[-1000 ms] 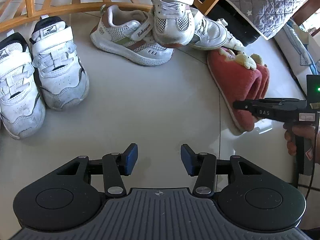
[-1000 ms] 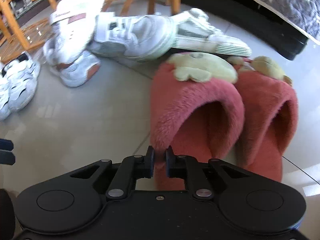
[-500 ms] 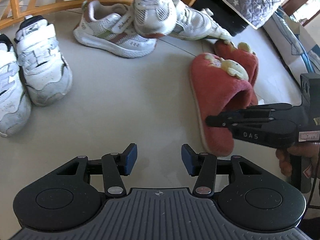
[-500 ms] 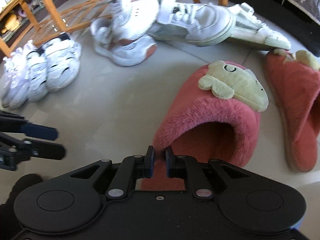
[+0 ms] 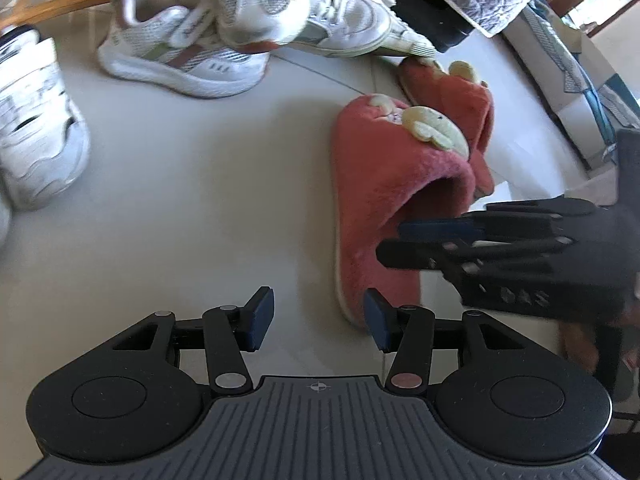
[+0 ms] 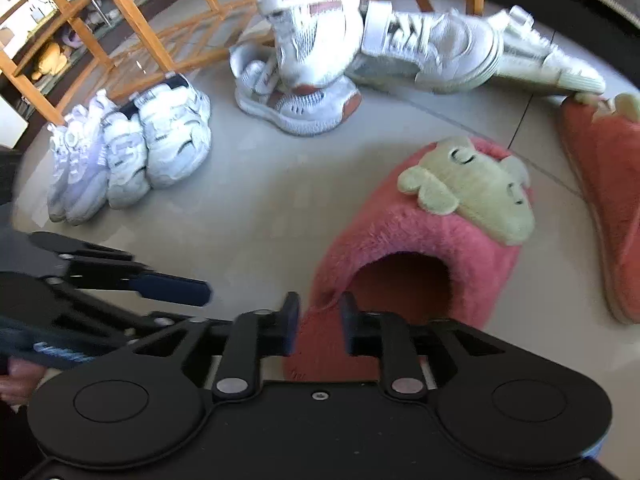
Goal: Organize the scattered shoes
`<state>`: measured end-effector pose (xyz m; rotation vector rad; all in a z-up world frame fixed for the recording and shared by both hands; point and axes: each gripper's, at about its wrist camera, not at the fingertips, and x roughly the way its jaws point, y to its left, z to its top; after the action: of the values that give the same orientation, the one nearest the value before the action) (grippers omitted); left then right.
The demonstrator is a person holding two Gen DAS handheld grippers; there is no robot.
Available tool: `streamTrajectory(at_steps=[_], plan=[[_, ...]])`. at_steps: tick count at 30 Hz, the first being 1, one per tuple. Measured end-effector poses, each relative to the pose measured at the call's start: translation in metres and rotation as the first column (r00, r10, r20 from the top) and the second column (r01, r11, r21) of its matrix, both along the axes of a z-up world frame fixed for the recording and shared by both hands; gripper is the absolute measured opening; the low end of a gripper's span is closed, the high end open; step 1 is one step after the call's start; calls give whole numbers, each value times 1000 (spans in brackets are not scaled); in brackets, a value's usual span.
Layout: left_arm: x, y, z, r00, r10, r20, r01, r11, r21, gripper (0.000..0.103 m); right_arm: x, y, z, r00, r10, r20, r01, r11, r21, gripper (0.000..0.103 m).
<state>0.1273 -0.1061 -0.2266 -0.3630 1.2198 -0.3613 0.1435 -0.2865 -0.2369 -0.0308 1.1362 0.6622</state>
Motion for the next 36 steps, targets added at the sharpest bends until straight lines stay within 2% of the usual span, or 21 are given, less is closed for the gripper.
streamTrajectory(at_steps=[2, 4, 10, 14, 17, 22, 29, 36], plan=[[4, -7, 1, 1000, -21, 12, 21, 1000, 4, 51, -5, -7, 11, 998, -11, 55, 12, 1000, -4, 45], [9, -13, 2, 999, -43, 24, 42, 999, 7, 51, -6, -13, 18, 996, -31, 78, 31, 999, 7, 58], [24, -27, -1, 998, -32, 55, 32, 999, 14, 47, -1, -32, 39, 980, -104, 171, 103, 995, 11, 69], [25, -32, -6, 998, -37, 55, 35, 999, 22, 37, 13, -41, 44, 966, -150, 212, 151, 988, 11, 70], [26, -34, -12, 998, -42, 40, 40, 998, 40, 31, 26, -44, 37, 968, -162, 193, 162, 987, 12, 75], [29, -33, -19, 1000, -16, 18, 16, 999, 35, 29, 34, -47, 26, 972, -177, 152, 175, 984, 28, 78], [30, -40, -24, 999, -31, 16, 30, 999, 27, 24, 48, -38, 20, 972, -172, 157, 169, 985, 37, 80], [31, -39, -24, 1000, -22, 10, 22, 999, 23, 22, 56, -26, 9, 978, -115, 175, 121, 992, -23, 81]])
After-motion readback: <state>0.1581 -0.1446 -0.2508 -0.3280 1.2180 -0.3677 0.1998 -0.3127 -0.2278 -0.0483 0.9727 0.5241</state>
